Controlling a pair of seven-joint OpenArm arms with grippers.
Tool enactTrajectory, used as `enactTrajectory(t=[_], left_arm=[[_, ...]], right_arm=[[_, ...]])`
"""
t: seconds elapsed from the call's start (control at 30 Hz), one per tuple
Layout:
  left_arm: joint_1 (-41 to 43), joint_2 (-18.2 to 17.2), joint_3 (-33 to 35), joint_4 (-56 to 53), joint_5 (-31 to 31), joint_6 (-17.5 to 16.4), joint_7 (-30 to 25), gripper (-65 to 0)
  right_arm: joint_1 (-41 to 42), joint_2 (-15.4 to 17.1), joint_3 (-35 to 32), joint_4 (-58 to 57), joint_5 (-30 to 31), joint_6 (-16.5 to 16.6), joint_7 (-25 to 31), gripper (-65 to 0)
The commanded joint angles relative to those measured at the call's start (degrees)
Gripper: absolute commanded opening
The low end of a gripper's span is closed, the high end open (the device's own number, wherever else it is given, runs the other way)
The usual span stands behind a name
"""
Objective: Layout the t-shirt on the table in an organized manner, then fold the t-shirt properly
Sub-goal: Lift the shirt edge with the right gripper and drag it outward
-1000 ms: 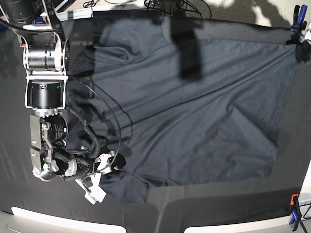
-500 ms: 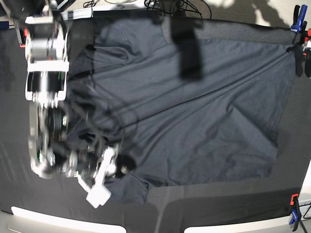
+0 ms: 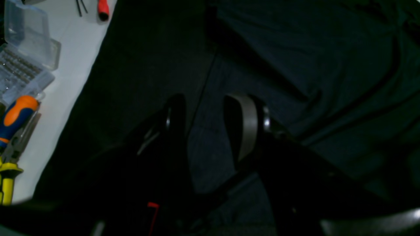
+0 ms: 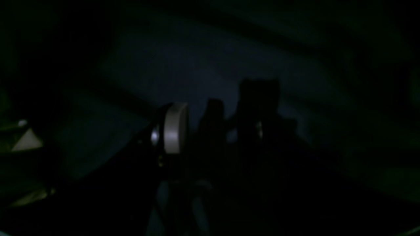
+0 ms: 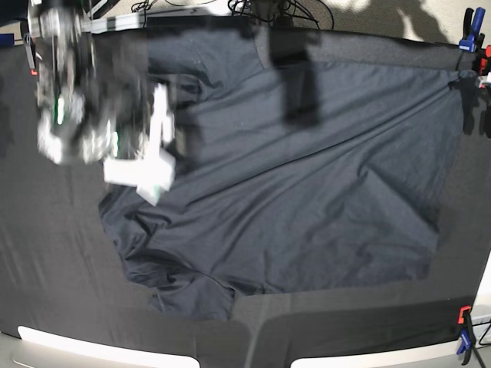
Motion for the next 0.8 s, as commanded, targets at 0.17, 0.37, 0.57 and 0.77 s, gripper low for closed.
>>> enactTrajectory(t=[0.17,0.37,0.57,0.77], left_arm=[[0.0,-1.1,-0.3,0.9,-0.9,-0.3,-1.4,-44.2],[0.0,-1.1,-0.3,0.9,-0.9,-0.3,-1.4,-44.2],[0.0,-1.1,-0.3,0.9,-1.0,-0.3,-1.4,-44.2],[0.0,-1.1,-0.3,0.9,-0.9,-0.3,-1.4,-44.2]], right_arm=[[-12.3,1.1,7.6,12.5,2.9,0.2,2.3,-41.1],[-24.0,1.5,12.4,18.7,8.7,0.2,2.1,-41.0],[-29.4,3.1,11.3,18.7,6.4,0.2,2.0,-41.0],[-29.5,5.4,9.3,18.7,-0.2,0.2,3.4,-41.0]])
